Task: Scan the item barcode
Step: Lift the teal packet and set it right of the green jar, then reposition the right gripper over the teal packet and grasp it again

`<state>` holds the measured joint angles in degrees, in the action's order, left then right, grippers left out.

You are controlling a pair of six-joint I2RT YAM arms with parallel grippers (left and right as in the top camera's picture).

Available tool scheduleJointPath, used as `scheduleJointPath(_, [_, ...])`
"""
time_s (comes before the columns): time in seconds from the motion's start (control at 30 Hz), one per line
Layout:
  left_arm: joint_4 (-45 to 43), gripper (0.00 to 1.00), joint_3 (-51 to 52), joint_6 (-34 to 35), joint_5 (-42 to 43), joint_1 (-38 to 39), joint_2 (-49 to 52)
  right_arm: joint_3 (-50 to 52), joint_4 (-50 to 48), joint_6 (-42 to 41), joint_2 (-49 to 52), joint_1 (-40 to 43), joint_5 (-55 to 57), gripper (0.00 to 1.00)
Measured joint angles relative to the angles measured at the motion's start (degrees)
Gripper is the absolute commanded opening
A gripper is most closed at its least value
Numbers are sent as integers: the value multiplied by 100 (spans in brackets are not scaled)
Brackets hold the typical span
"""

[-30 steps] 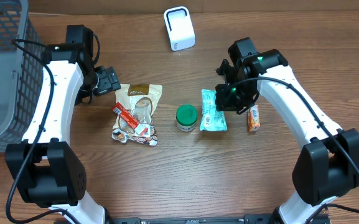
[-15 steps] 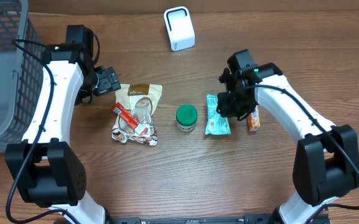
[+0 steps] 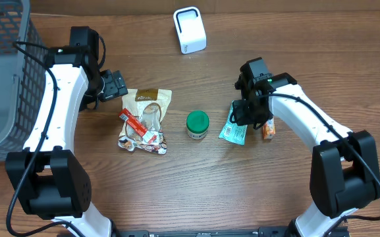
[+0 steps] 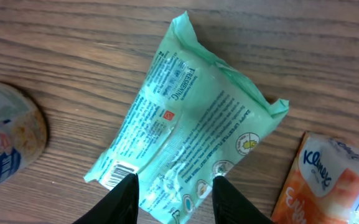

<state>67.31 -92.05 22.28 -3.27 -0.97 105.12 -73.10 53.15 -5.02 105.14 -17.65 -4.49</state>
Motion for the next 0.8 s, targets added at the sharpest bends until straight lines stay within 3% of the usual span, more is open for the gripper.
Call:
scheduleJointPath(0.4, [0,100,0,0,0,2,0,7,2,-702,0,0,-389,31])
scheduleJointPath(0.8, [0,100,0,0,-2,2,0,7,-74,-879,0,0,-348,31])
